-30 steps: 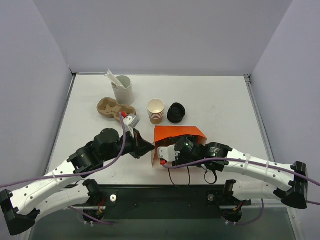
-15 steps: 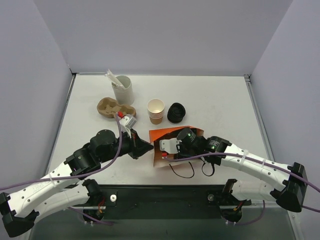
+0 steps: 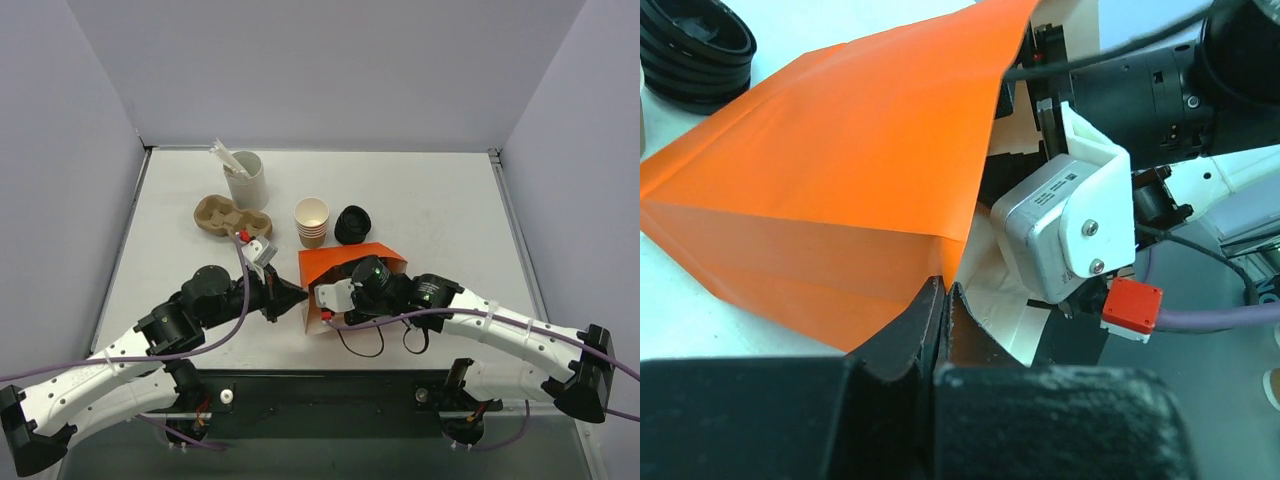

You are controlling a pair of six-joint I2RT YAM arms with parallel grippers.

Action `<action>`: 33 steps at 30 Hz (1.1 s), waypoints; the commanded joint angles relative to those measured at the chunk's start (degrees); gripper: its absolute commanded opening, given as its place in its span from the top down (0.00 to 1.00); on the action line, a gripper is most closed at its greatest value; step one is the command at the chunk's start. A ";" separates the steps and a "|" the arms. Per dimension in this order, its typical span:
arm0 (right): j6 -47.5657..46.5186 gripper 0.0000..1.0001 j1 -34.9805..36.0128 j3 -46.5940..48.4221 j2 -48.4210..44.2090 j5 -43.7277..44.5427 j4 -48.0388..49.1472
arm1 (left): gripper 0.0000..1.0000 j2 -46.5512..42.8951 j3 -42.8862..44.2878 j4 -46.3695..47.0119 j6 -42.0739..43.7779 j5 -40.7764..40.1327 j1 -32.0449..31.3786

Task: Pack the takeout coffee

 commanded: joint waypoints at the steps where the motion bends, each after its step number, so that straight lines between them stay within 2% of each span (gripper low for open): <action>1: -3.42 0.62 -0.07 4.02 1.91 1.63 2.26 | 1.00 0.10 0.30 4.03 3.60 0.48 -0.08; 14: -4.93 0.63 -2.35 -0.20 2.35 2.51 7.96 | 1.00 -0.61 -1.19 4.91 2.37 1.36 -0.08; 18: -3.44 0.63 -2.62 -2.13 1.03 1.28 11.13 | 1.00 -1.39 -1.28 4.99 -1.57 0.14 1.15; 23: -3.69 0.62 -2.79 -3.80 -1.07 -0.92 11.75 | 1.00 -3.24 -1.81 4.91 -4.49 2.33 3.87; 29: -5.18 0.62 -2.88 -2.49 -0.03 -3.47 8.42 | 1.00 -3.07 -1.45 2.97 -2.64 7.24 6.51; 33: -6.15 0.62 -2.27 -3.27 0.85 -2.86 9.81 | 1.00 -2.19 -2.42 4.82 -2.55 9.79 6.78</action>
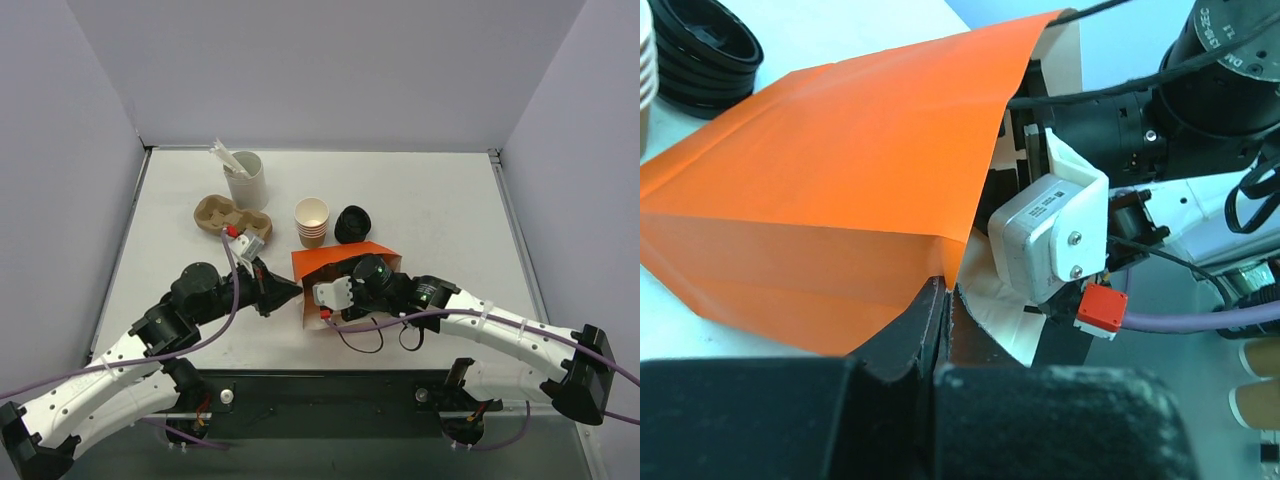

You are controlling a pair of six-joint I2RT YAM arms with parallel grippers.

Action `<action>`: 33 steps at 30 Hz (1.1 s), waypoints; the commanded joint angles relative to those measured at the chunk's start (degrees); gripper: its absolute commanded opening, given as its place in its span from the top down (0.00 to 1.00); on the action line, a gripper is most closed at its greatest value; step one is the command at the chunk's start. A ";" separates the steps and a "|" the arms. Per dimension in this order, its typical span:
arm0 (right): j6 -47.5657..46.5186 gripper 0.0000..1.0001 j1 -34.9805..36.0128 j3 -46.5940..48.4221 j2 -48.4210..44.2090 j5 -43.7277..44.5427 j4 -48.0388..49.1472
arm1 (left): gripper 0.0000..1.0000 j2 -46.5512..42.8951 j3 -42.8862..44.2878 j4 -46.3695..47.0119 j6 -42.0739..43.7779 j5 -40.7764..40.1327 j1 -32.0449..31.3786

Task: Pack the takeout coffee

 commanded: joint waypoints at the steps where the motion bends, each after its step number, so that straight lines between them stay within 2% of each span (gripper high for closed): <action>1: -1.54 0.62 0.27 -0.26 0.40 -0.41 1.40 | 1.00 0.76 -0.76 2.76 0.20 4.93 0.44; 10: -2.86 0.62 0.27 -3.95 -0.04 1.09 4.48 | 1.00 1.12 -1.20 3.91 -0.07 5.45 0.35; 26: -4.80 0.63 -0.34 -4.57 0.48 4.78 6.68 | 1.00 1.29 -0.50 2.59 -1.65 6.25 2.46; 33: -4.36 0.62 -0.78 -4.75 0.13 3.82 5.71 | 1.00 2.08 -0.15 3.29 -1.73 7.21 2.63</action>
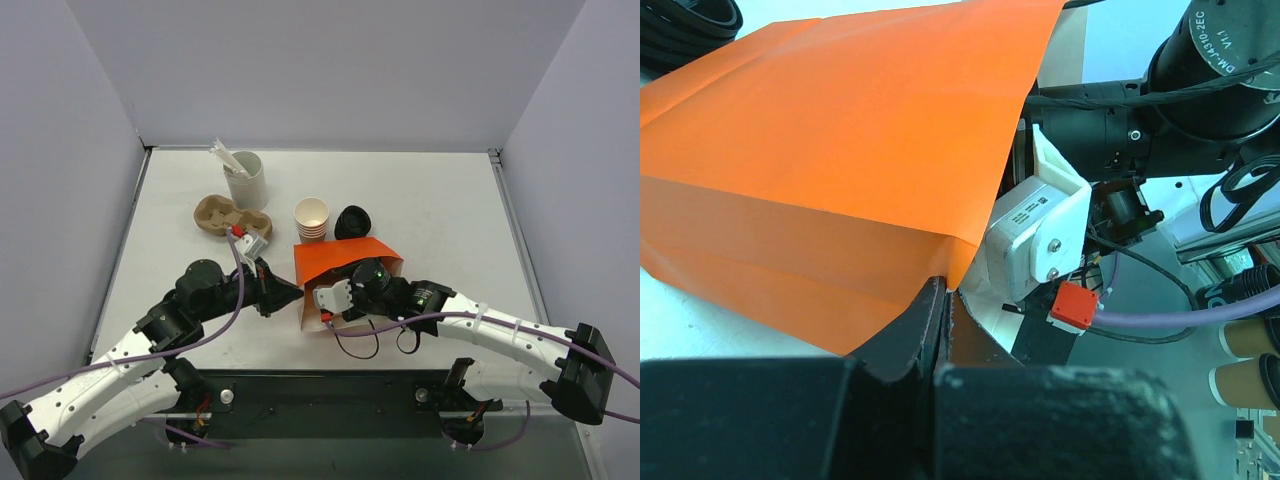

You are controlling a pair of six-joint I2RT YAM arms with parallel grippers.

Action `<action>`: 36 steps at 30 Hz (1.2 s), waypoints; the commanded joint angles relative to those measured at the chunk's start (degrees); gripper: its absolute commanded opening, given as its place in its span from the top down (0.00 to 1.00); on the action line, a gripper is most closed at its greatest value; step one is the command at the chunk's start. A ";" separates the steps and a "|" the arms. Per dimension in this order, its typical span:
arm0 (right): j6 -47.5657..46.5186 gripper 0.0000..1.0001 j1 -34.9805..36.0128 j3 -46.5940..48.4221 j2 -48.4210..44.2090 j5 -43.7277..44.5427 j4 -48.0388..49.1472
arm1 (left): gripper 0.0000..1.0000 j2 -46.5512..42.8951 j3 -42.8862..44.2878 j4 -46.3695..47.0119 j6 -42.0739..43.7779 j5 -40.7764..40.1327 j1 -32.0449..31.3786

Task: Pack the takeout coffee

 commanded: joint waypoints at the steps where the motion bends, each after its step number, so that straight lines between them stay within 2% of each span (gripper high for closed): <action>1: -0.05 0.62 -1.20 -0.49 0.33 0.97 -0.14 | 1.00 0.42 0.93 2.81 -0.31 2.21 0.30; 11: 1.71 0.62 -3.05 0.13 2.09 -1.49 0.12 | 1.00 1.21 1.45 2.99 -0.67 2.65 0.30; 36: 0.03 0.62 -5.24 -1.36 4.46 -5.53 7.94 | 1.00 1.92 1.28 4.22 -2.78 3.44 1.53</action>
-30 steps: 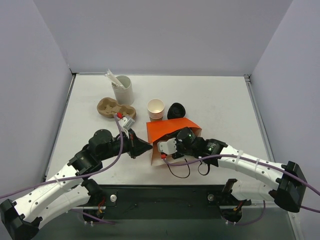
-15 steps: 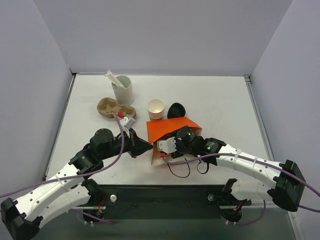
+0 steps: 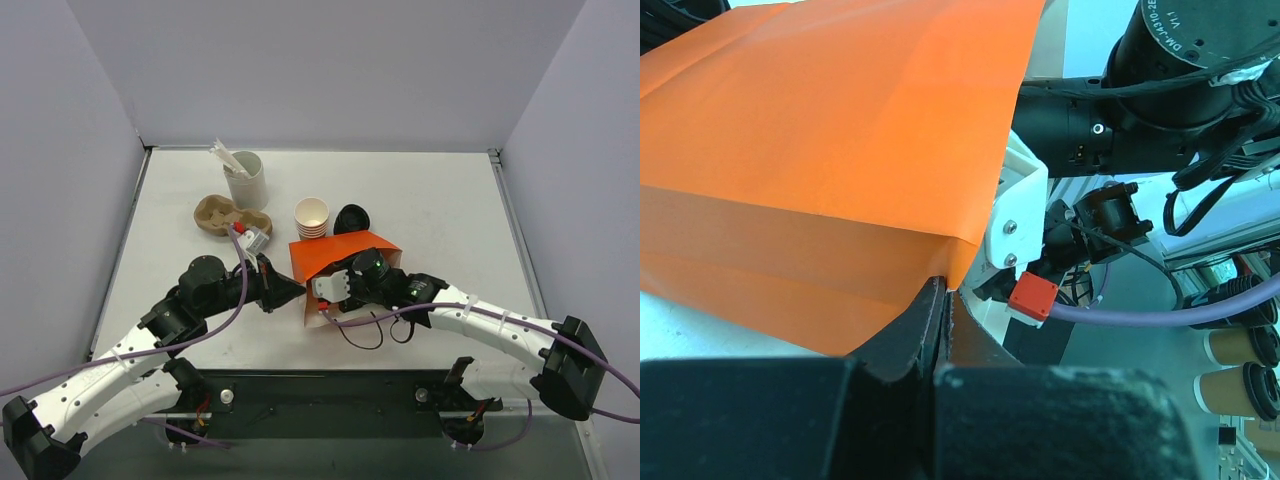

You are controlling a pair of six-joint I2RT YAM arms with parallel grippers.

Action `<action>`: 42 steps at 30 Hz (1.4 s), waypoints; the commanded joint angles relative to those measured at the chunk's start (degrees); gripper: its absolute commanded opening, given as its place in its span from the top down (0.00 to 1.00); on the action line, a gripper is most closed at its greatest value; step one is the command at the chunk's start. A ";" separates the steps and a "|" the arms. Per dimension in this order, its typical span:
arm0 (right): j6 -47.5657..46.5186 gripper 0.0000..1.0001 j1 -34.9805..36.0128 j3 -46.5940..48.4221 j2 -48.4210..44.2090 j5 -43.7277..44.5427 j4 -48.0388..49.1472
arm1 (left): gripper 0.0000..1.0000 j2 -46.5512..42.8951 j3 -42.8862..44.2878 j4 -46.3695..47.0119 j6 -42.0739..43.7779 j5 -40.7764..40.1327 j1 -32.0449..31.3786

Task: Pack the takeout coffee

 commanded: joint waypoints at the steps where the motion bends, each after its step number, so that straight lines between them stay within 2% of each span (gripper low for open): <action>1: 0.71 0.62 -0.94 -1.49 0.90 -1.60 2.98 | 1.00 -0.33 1.36 1.64 -0.66 1.73 0.41; 7: 1.59 0.62 -1.73 -2.02 1.86 -1.78 2.98 | 1.00 -0.51 1.28 1.11 -0.74 1.73 0.50; 30: 4.76 0.62 -3.57 -5.97 3.18 -1.69 15.19 | 1.00 0.11 1.28 1.29 -1.97 1.65 0.76; 35: 5.20 0.53 -4.02 -6.86 3.36 -1.95 15.02 | 1.00 0.11 1.37 0.94 -2.24 1.65 0.94; 39: 5.29 0.37 -4.02 -6.16 3.62 -2.39 13.44 | 1.00 0.02 1.54 0.94 -2.24 1.65 0.94; 42: 5.64 0.35 -4.02 -5.28 3.71 -2.92 11.69 | 1.00 0.28 1.89 0.85 -1.89 1.65 0.94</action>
